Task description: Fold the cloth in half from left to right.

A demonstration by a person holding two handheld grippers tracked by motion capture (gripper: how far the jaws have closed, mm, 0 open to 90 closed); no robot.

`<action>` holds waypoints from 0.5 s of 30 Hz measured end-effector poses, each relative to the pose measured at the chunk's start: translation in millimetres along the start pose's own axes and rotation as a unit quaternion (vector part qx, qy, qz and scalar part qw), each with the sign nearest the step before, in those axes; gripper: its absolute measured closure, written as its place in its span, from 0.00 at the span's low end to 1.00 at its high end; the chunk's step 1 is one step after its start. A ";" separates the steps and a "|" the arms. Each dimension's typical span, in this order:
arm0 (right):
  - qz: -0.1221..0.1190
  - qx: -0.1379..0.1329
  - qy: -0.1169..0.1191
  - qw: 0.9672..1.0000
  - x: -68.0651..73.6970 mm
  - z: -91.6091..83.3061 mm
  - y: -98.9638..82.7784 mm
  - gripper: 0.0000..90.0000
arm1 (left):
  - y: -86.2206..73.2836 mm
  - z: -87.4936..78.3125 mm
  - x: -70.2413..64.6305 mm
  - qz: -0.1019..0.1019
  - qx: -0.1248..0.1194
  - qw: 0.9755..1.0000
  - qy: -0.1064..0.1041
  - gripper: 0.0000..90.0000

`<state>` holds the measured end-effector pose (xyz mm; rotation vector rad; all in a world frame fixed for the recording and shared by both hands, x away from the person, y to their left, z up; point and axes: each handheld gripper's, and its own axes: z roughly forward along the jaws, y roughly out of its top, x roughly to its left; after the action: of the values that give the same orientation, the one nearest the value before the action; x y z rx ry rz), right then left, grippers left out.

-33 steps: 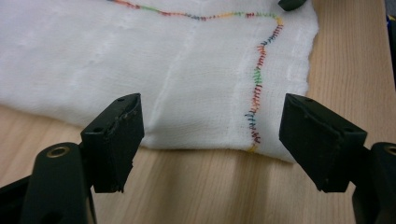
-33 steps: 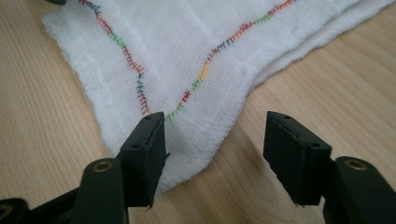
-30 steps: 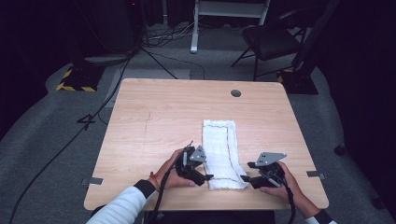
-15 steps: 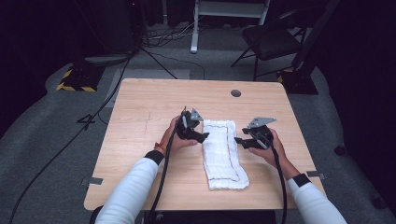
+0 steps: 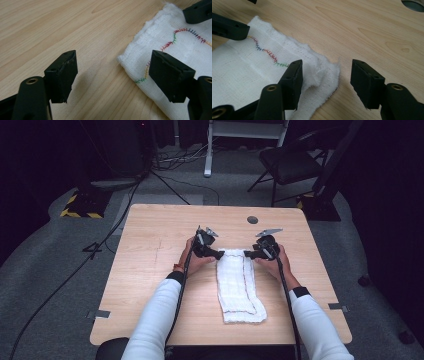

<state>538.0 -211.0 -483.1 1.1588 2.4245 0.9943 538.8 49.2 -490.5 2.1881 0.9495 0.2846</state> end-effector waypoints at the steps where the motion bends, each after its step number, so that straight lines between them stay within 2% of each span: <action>1: 0.000 0.007 0.001 1.000 0.2 2.7 0.1 0.49 | -0.1 1.5 -0.2 0.002 0.002 1.000 -0.001 0.26; 4: 0.000 0.015 0.003 1.000 -0.3 6.4 -0.3 0.51 | -1.0 6.0 -1.1 0.003 0.014 1.000 0.001 0.26; 6: 0.001 0.014 0.008 1.000 -0.9 6.5 -1.0 0.53 | -2.4 7.8 -1.6 -0.004 0.009 1.000 -0.001 0.26; 9: 0.004 0.012 0.021 1.000 0.0 5.9 -2.2 0.62 | -2.8 8.6 -1.2 0.005 0.004 1.000 -0.004 0.27; 11: -0.002 0.012 0.025 1.000 1.2 6.0 -1.8 0.69 | -2.6 7.7 -2.5 0.012 0.001 1.000 -0.017 0.36; 13: -0.007 0.013 0.033 0.999 2.6 5.9 -1.6 0.79 | -1.9 6.7 -3.3 0.023 0.004 0.999 -0.029 0.50; 15: -0.005 0.013 0.040 0.999 4.0 5.5 -2.0 0.86 | -1.7 6.1 -3.0 0.022 0.004 0.998 -0.051 0.65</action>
<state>537.0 -206.3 -488.3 1.1339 2.5087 1.0281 538.5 44.6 -495.9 2.2111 0.8479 0.1888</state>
